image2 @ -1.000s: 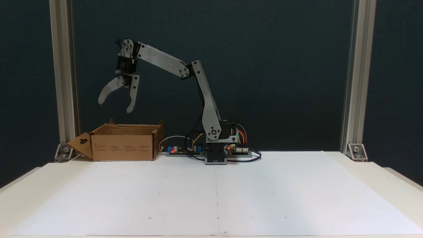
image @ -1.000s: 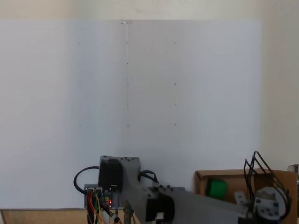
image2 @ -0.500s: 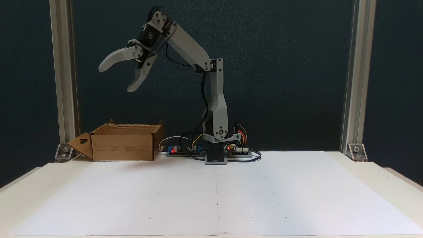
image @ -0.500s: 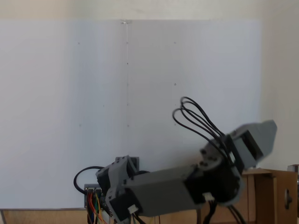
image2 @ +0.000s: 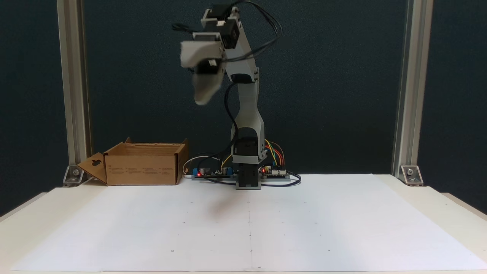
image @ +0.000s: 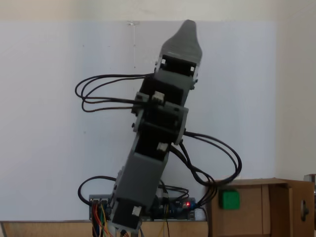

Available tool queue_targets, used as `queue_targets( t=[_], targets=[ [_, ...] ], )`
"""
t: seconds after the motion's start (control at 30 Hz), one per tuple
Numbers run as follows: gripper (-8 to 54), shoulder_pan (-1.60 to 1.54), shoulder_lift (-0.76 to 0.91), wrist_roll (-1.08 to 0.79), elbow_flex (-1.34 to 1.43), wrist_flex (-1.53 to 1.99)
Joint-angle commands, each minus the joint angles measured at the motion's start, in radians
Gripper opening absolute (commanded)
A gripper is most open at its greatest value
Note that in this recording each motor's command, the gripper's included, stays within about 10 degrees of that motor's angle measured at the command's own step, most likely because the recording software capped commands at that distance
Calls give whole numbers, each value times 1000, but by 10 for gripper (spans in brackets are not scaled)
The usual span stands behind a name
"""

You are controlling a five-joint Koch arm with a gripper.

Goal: Grasp a green dice and put it in the bin.

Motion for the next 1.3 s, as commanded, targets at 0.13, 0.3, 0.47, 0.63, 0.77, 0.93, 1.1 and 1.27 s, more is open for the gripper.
queue_targets(
  t=[0.13, 0.3, 0.47, 0.63, 0.77, 0.93, 1.1, 1.27],
  targets=[
    [451, -32, 80, 46, 184, -214],
    [454, -34, 207, 48, 437, -379],
    [454, -37, 235, 43, 528, -538],
    [453, -106, 272, 12, 621, -698],
    [447, -202, 365, 3, 779, -808],
    [442, -242, 387, -9, 827, -949],
    [442, -250, 402, -54, 834, -1096],
    [454, -244, 402, -114, 862, -1215]
  ],
)
